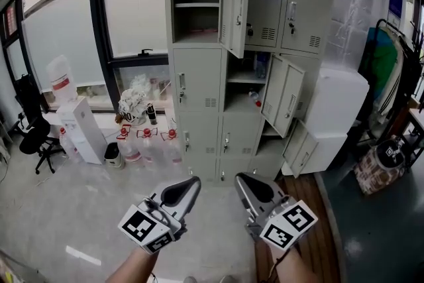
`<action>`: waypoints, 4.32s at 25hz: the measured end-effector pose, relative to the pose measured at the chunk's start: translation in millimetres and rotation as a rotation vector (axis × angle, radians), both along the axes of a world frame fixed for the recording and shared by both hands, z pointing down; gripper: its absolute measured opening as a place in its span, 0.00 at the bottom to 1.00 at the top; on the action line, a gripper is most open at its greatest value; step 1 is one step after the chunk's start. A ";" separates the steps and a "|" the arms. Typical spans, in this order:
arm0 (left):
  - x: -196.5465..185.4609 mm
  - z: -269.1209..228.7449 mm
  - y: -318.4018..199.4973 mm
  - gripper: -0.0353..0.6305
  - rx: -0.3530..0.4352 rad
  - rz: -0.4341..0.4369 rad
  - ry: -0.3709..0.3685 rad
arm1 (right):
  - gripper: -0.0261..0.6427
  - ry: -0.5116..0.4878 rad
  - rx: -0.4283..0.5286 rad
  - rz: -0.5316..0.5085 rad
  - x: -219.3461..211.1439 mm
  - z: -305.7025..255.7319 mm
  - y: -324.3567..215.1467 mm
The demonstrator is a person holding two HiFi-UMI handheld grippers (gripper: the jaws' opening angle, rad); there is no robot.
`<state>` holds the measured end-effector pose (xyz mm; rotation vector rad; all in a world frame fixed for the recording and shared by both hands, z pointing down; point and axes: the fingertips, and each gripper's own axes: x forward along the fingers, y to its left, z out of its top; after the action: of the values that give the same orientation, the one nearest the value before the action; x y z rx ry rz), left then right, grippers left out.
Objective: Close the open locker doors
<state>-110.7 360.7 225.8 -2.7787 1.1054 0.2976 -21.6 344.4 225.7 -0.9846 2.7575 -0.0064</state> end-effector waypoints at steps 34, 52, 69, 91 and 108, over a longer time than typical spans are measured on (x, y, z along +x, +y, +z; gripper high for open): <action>43.1 20.9 -10.1 0.07 -0.026 -0.130 -0.013 | 0.06 -0.005 -0.023 -0.097 52.9 18.4 -14.5; -37.3 15.2 -136.1 0.07 -0.016 -0.095 -0.006 | 0.06 0.002 -0.018 -0.064 -26.9 11.8 -136.4; -118.6 6.5 -228.0 0.07 -0.006 -0.005 -0.015 | 0.06 0.000 -0.017 0.032 -103.1 4.0 -221.7; -147.2 -4.5 -274.0 0.07 0.029 0.017 -0.013 | 0.06 0.011 -0.002 0.060 -137.1 -1.9 -268.6; -142.4 -5.4 -366.3 0.07 0.029 -0.079 -0.031 | 0.06 -0.016 0.015 -0.023 -124.4 -5.8 -364.2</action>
<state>-253.0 -5.6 220.4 -2.6977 1.1898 0.2584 -145.9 -19.8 219.9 -0.9453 2.7503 0.0034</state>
